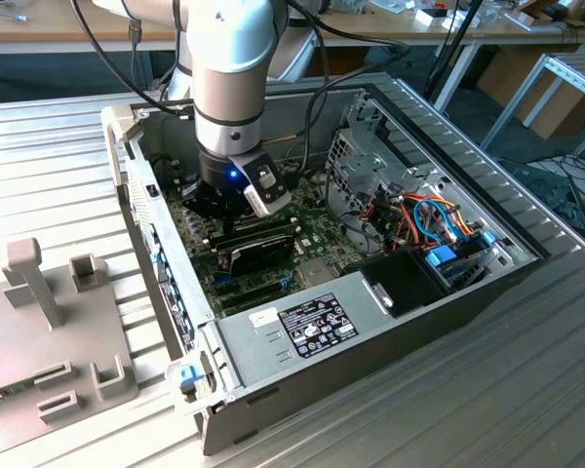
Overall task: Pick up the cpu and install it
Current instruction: 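Install the second cpu locking lever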
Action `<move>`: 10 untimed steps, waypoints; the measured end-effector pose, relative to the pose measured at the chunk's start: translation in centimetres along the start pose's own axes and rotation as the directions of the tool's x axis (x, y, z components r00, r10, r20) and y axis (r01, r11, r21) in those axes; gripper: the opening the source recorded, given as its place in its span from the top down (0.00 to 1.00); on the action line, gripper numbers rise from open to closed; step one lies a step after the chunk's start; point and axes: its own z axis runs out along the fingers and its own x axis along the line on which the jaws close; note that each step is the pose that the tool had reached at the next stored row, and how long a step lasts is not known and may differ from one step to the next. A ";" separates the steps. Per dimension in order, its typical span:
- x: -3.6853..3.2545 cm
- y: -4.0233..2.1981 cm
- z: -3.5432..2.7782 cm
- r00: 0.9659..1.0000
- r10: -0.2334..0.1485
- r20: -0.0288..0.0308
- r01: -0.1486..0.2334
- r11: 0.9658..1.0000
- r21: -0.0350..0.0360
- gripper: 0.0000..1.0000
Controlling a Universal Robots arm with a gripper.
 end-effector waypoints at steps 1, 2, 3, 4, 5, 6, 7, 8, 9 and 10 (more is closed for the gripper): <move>0.04 -0.01 0.07 1.000 0.000 0.002 0.000 1.000 -0.001 0.89; 0.08 0.00 0.12 1.000 0.000 0.003 0.000 1.000 -0.001 0.89; 0.11 0.00 0.17 1.000 0.000 0.004 0.000 1.000 -0.002 0.89; 0.13 -0.01 0.22 1.000 0.000 0.006 0.000 1.000 -0.002 0.89; 0.14 -0.01 0.23 1.000 0.000 0.006 0.000 1.000 -0.002 0.89; 0.16 -0.03 0.23 1.000 -0.001 0.007 0.001 1.000 -0.002 0.89; 0.18 -0.03 0.23 1.000 0.000 0.007 0.000 1.000 -0.002 0.89; 0.19 -0.04 0.23 1.000 0.000 0.007 0.000 1.000 -0.002 0.89; 0.19 -0.04 0.24 1.000 0.000 0.007 0.000 1.000 -0.002 0.89; 0.20 -0.04 0.23 1.000 0.000 0.007 0.000 1.000 -0.002 0.89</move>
